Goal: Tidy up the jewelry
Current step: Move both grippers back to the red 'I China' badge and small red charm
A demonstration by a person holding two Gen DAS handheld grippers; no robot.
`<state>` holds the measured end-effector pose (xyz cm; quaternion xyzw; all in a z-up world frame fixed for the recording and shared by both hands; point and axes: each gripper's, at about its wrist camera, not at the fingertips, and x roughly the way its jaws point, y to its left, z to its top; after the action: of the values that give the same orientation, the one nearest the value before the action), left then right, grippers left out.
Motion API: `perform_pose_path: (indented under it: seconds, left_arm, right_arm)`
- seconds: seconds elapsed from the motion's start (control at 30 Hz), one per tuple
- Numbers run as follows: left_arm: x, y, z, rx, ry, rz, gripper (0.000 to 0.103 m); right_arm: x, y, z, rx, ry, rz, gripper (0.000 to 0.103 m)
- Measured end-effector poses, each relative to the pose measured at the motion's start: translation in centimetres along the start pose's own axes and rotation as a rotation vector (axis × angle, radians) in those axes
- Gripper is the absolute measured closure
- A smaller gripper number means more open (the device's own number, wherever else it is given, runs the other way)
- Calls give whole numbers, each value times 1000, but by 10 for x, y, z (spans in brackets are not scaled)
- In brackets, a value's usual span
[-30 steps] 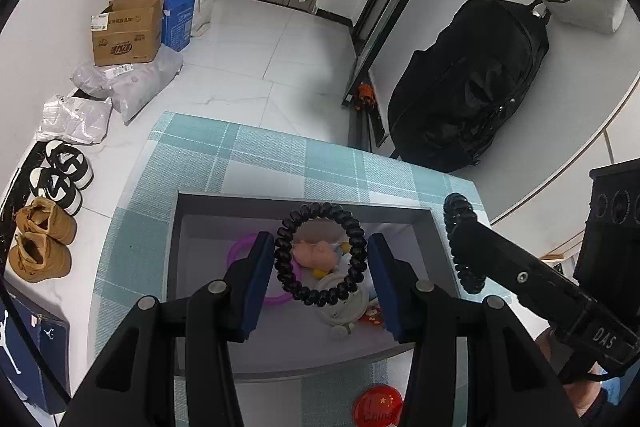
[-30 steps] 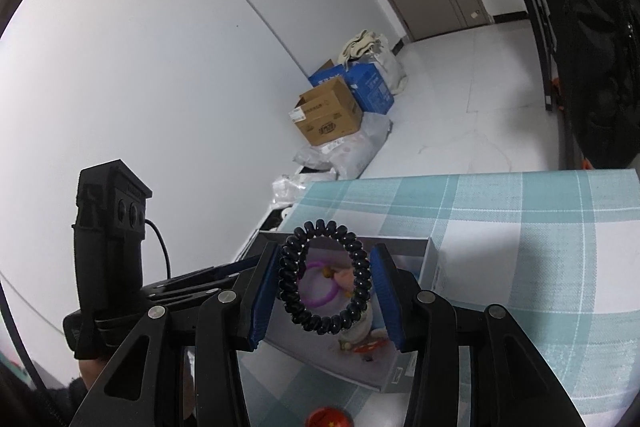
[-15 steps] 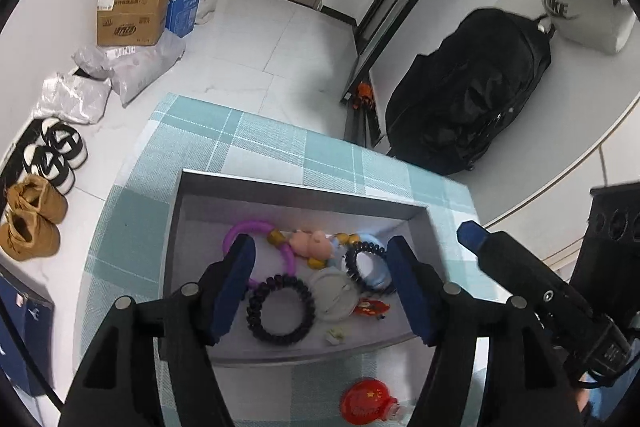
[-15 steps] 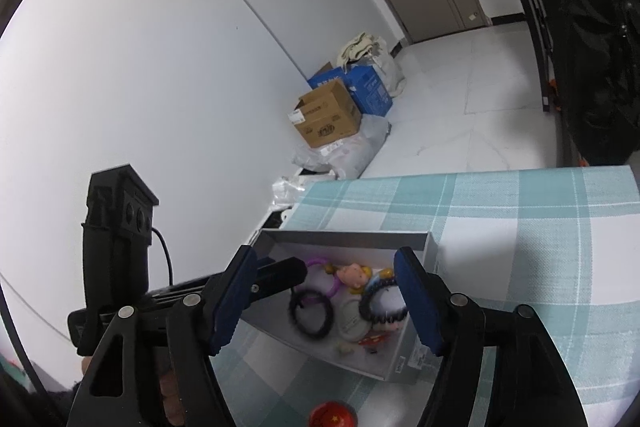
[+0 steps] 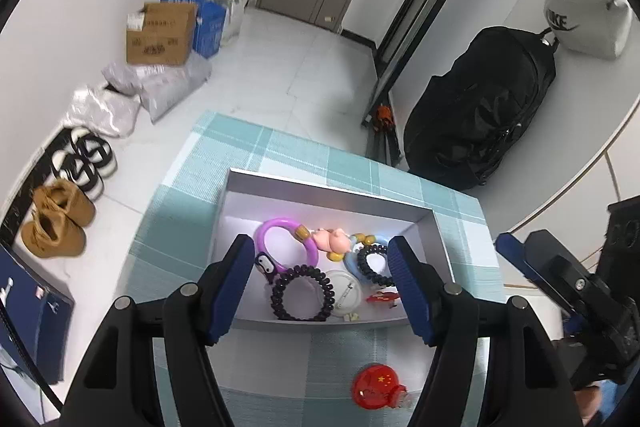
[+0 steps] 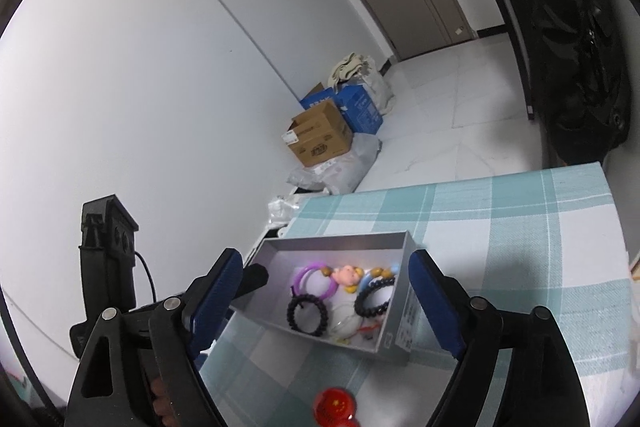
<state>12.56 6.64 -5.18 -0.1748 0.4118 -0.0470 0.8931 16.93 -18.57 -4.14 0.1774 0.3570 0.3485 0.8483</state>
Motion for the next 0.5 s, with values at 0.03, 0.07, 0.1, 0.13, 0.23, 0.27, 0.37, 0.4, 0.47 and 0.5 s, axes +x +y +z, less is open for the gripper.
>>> perform_pose_path:
  seconds: [0.03,0.07,0.1,0.13,0.23,0.27,0.37,0.4,0.47,0.5]
  left_arm:
    - [-2,-2,-1,10,-12,8,39]
    - [-5,-3,-3,25,-24,14,39]
    - [-7,-4,-4,36,-34,16,38]
    - [-10,-6,-6,50,-46,18,38]
    - [-21,-10,-11,86,-76,31,38]
    - [-25,-12,-13,97,-86,34,38]
    - [-32,-15,-20,113,-103,39,36]
    - [-33,-16,-23,116,-104,42,35]
    - [-36,-19,-27,123,-105,45,34]
    - [-37,-20,-30,130,-105,50,34]
  right_arm:
    - [-2,3,-1,-16,-1,-3,17]
    - [-4,6,-2,-33,-3,-8,17]
    - [-5,9,-4,-46,-5,-10,17]
    - [-7,11,-5,-58,-7,-11,17]
    - [-13,14,-10,-82,-8,-29,16]
    - [-15,16,-12,-86,-7,-34,15]
    - [-21,20,-17,-103,-8,-46,13]
    - [-23,21,-19,-112,-10,-51,13]
    - [-28,23,-25,-124,-8,-65,11]
    - [-29,24,-28,-129,-5,-72,10]
